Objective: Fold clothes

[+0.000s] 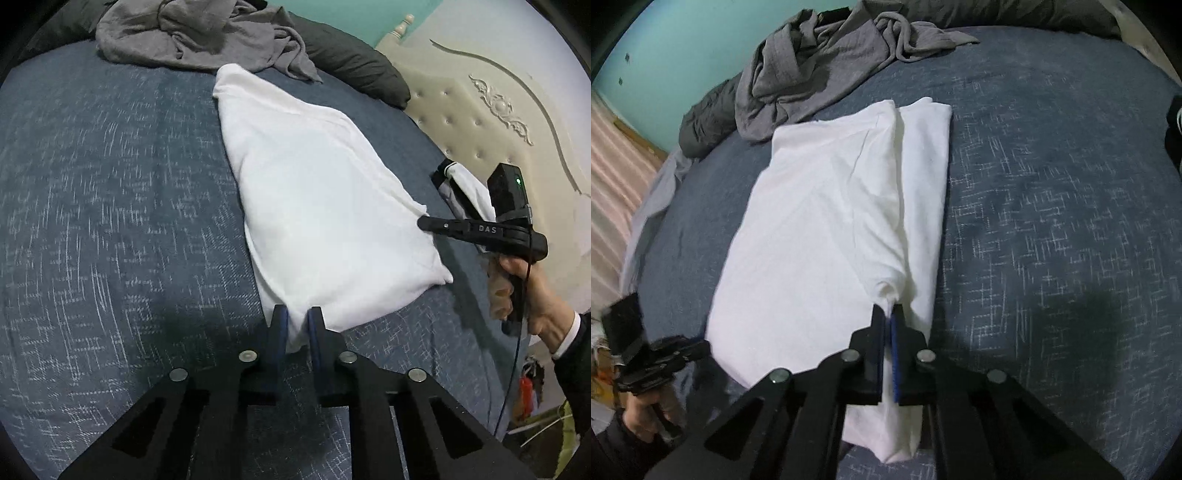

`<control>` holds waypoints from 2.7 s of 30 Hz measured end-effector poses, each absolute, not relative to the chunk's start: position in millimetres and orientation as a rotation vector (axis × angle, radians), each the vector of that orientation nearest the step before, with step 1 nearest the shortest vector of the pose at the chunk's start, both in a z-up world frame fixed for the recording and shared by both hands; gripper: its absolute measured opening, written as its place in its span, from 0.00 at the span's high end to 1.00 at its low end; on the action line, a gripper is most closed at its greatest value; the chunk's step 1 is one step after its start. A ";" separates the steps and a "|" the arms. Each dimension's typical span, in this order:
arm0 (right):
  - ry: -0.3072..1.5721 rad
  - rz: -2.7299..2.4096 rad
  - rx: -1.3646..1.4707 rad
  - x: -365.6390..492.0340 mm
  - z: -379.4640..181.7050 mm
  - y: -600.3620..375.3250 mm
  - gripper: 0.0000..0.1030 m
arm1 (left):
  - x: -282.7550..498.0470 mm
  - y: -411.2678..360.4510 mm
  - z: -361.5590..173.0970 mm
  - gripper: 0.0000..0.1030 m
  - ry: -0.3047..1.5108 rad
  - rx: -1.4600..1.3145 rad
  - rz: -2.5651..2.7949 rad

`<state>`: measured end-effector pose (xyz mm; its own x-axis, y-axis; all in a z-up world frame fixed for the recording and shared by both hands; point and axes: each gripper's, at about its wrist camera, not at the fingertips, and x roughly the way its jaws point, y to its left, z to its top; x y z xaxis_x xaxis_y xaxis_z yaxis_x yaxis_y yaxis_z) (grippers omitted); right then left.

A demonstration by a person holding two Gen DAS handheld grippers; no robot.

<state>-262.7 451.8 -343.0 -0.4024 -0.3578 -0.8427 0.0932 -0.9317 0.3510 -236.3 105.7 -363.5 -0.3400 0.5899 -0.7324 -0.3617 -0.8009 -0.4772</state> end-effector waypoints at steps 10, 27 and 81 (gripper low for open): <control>-0.436 -2.426 1.473 -286.2 -314.8 459.4 0.74 | -235.4 107.6 -365.2 0.90 -0.290 -1.325 2.160; -0.322 -2.480 1.558 -372.5 -339.4 429.6 0.98 | -235.1 106.3 -366.3 0.90 -0.294 -1.329 2.155; -0.748 -2.552 1.321 -192.0 -325.8 432.8 0.73 | -226.3 74.4 -355.2 0.90 -0.356 -1.334 2.193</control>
<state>-192.0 432.8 -325.8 -0.5924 -0.3698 -0.7157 -0.0750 -0.8592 0.5061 -226.3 74.4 -355.2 -0.3617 0.5733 -0.7352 -0.3113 -0.8176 -0.4845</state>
